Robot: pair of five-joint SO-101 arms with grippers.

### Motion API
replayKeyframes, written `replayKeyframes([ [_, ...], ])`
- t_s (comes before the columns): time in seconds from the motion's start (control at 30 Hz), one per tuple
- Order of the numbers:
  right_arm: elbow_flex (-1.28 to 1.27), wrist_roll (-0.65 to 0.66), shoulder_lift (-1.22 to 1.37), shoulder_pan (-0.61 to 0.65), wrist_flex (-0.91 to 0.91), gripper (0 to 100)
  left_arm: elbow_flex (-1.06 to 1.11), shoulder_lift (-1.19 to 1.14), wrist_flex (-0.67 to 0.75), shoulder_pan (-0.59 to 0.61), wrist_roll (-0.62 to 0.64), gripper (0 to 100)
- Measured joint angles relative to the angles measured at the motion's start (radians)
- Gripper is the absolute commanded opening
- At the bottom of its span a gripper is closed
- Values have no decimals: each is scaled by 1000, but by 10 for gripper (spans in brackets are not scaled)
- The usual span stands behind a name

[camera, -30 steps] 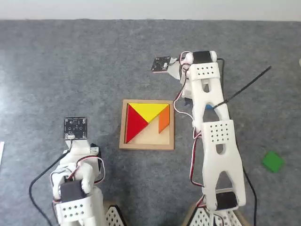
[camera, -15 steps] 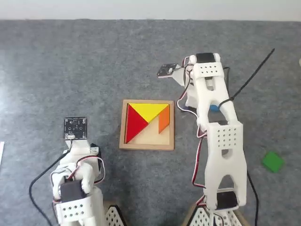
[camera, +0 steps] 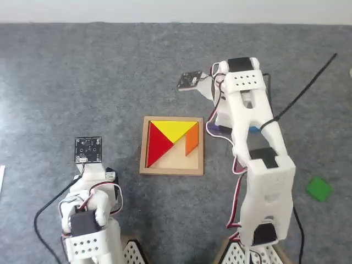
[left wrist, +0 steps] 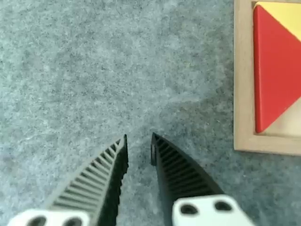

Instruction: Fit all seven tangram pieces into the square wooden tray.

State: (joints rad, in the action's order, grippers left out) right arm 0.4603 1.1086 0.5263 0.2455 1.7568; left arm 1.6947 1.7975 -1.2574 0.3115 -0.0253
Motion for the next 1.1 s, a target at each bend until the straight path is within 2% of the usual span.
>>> replayKeyframes([
  [0.2,-91,107,-49,0,-68,387,0,0,0,0,0,82],
  [0.47,-166,127,2,14,-178,387,0,0,0,0,0,82],
  [0.67,-170,52,109,32,-275,387,0,0,0,0,0,82],
  [0.9,-170,5,121,38,-321,382,0,0,0,0,0,82],
  [1.1,-170,3,121,35,-321,263,0,0,0,0,0,82],
])
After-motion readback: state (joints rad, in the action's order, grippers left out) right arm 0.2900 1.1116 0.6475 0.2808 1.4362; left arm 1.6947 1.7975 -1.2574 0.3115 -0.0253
